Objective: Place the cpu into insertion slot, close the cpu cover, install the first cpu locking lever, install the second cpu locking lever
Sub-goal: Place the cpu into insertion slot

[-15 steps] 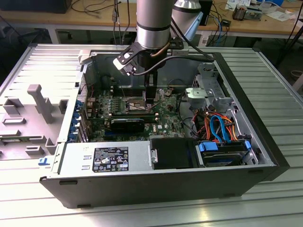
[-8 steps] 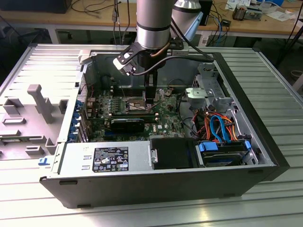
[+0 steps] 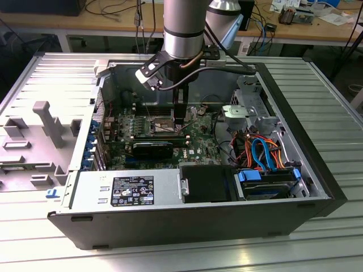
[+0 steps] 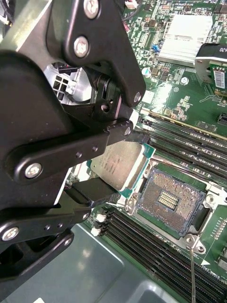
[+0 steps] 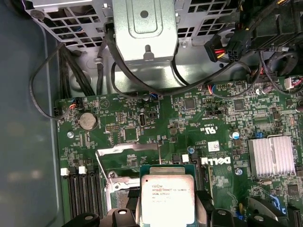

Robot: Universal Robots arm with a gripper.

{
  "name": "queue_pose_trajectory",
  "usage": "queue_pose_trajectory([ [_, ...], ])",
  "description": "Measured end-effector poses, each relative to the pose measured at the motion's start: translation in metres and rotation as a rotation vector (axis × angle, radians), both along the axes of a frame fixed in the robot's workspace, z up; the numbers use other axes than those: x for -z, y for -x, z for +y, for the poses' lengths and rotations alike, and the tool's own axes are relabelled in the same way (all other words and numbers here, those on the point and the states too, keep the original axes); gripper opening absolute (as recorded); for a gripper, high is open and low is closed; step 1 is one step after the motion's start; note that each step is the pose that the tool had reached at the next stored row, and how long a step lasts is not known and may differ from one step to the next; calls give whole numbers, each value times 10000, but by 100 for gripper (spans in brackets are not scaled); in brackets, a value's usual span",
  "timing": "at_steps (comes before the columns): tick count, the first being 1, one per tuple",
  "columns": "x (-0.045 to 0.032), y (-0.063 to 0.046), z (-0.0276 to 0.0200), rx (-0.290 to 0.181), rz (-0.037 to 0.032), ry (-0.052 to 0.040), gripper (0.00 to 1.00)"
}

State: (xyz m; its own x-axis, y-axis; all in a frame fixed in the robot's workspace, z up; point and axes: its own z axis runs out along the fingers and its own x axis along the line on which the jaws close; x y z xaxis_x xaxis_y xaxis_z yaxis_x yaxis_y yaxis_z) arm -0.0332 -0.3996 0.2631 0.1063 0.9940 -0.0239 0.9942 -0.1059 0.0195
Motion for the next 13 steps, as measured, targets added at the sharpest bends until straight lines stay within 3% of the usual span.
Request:
queue_pose_trajectory([
  [13,6,0,0,232,0,0,55],
])
